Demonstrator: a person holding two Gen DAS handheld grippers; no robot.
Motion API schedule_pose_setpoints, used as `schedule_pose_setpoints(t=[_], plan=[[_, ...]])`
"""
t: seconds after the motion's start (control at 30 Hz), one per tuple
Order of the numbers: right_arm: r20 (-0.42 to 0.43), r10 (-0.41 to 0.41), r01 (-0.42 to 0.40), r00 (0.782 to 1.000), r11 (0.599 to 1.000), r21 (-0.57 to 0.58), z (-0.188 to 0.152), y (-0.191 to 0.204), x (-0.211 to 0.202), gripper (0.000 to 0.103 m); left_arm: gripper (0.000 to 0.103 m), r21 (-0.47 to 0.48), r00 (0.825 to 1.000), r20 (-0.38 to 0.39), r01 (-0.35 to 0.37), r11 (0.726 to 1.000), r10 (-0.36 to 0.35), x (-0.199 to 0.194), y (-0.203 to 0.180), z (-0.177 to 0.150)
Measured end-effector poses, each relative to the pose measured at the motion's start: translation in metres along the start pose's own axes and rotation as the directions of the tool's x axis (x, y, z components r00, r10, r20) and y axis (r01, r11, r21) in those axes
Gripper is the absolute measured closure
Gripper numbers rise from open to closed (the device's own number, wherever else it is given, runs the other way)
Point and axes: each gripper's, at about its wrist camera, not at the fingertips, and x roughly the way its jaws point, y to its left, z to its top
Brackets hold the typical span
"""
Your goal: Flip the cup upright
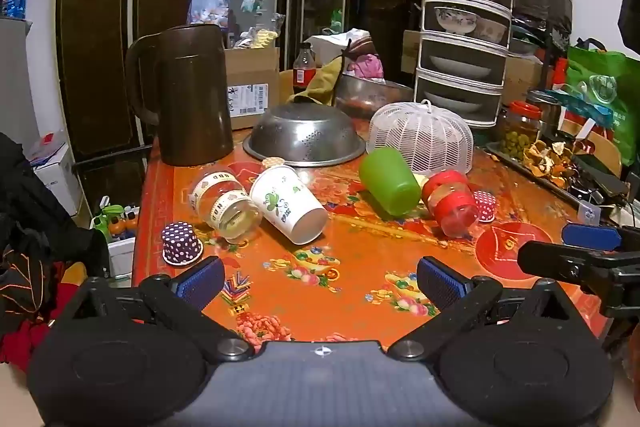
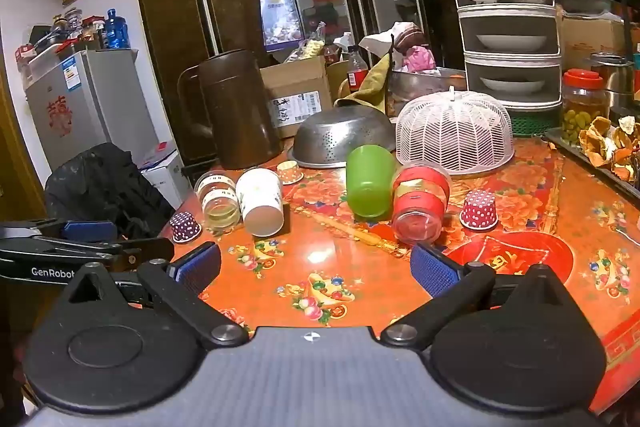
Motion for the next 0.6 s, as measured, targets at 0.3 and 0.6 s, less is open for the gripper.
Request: schedule_pose_setpoints(t=[0.3,0.6], plan=[[0.009,0.004,-0.004,1.000,1.000,0.013,0.0044,0.0040,0.0007,0.001,0.000,-0.028,1.000,0.014,0.016,0.999,-0.016,-0.0022,0.0033,0.0011],[0.017,0.016,-0.016,1.000,1.000,0.000,0.0049,0.0035,-0.0034,0.001,0.000,-0.043,1.000,0.013,0.018,0.999,-0.017,-0.0047,0.0055,0.0002]])
